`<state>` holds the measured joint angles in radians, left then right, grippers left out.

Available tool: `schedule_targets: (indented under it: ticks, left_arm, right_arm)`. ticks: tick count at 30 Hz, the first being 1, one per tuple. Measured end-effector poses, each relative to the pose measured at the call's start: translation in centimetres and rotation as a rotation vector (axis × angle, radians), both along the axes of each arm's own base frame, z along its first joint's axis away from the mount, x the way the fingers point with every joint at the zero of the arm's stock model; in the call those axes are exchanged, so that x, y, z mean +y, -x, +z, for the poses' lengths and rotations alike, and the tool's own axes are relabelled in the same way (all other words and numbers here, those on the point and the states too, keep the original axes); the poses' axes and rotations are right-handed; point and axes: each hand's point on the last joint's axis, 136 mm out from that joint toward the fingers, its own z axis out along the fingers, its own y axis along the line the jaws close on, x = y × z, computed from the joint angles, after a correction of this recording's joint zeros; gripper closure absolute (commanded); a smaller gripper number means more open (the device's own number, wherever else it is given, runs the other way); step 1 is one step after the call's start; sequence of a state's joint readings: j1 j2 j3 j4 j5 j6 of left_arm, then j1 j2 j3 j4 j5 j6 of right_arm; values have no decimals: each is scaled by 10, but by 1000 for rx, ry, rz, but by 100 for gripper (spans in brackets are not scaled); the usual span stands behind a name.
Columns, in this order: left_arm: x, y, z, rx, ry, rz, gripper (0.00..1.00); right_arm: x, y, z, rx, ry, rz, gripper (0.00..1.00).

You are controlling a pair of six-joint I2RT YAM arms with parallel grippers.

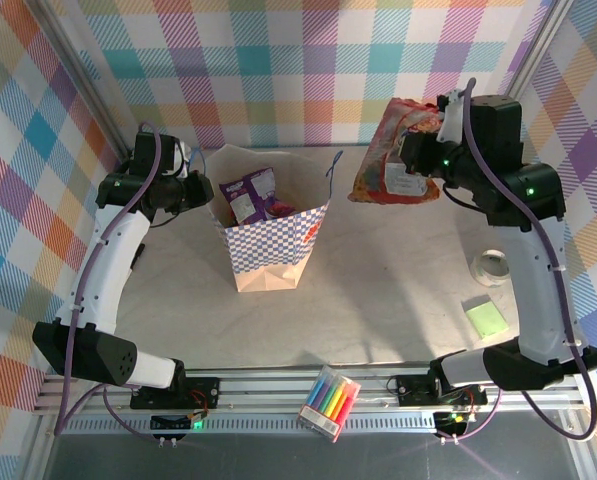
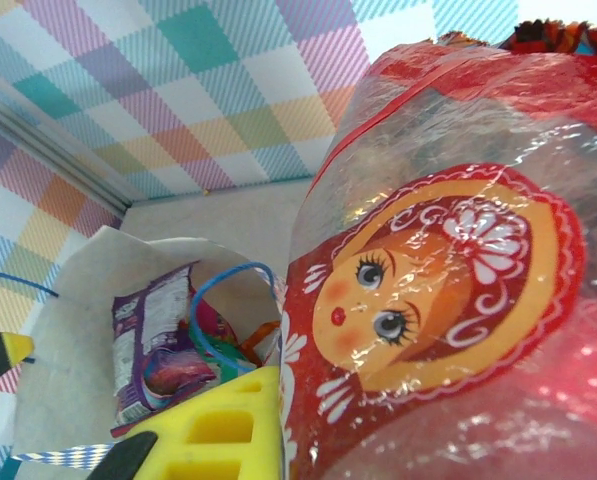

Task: Place the snacks into the paper bag

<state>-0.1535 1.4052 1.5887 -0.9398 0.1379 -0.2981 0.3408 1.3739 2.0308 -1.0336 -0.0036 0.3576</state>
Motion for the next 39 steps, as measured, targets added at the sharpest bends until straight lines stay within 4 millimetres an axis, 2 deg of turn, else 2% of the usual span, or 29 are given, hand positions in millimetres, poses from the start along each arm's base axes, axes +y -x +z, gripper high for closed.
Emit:
schedule_targets:
  ticks: [9, 17, 22, 26, 33, 39]
  left_arm:
    - [-1, 0, 0, 0, 3, -2, 75]
    - [-3, 0, 1, -3, 15, -11, 75]
    - [-4, -1, 2, -8, 22, -15, 75]
    - [-5, -3, 4, -18, 25, -18, 75]
    - [-6, -4, 3, -20, 37, -23, 76]
    - [-4, -4, 2, -15, 48, -23, 76]
  right_arm:
    - [12, 4, 27, -83, -39, 45, 100]
    - [40, 12, 51, -158, -114, 149, 100]
    - [70, 21, 63, -202, -147, 243, 100]
    - [101, 20, 71, -224, -157, 312, 100]
    - [158, 8, 69, -241, -151, 415, 100]
    - [199, -13, 65, -248, -145, 468, 100]
